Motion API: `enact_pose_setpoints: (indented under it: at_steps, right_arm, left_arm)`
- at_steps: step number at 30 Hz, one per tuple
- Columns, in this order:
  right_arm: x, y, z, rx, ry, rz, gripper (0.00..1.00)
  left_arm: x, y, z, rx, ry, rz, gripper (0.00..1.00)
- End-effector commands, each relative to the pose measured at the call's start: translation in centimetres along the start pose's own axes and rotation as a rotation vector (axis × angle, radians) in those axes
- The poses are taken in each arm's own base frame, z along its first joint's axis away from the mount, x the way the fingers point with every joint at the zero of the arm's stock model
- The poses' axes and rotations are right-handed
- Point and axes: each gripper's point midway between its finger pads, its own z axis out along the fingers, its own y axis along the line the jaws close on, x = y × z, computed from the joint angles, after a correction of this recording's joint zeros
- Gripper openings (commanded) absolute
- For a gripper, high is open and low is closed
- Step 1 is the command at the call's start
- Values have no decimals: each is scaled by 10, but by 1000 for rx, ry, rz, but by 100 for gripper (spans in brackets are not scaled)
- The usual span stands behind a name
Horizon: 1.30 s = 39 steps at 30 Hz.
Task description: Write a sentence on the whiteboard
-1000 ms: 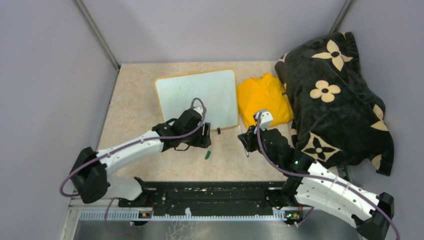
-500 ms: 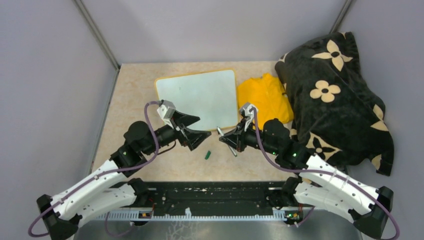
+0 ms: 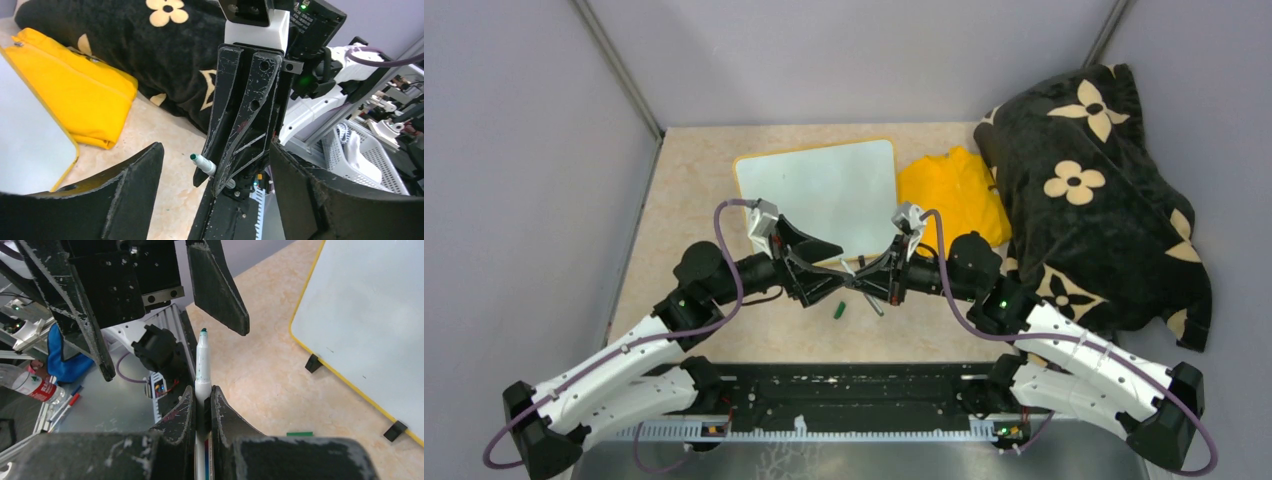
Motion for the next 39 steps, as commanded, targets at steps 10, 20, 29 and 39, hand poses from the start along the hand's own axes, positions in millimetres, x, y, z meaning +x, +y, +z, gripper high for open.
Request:
enact_pose_setpoints:
  at_steps: [10, 20, 29, 39]
  right_arm:
    - [-41, 30, -5, -113, -131, -43, 0]
    - [-39, 34, -7, -133, -136, -41, 0]
    - [-37, 37, -9, -152, -134, -43, 0]
    - [-35, 38, -10, -165, -134, -49, 0]
  left_arm:
    - [0, -28, 3, 166, -29, -108, 63]
    - [0, -35, 3, 218, -58, -164, 44]
    - [-8, -43, 4, 270, -85, -200, 33]
    - [-7, -48, 5, 305, -78, -227, 17]
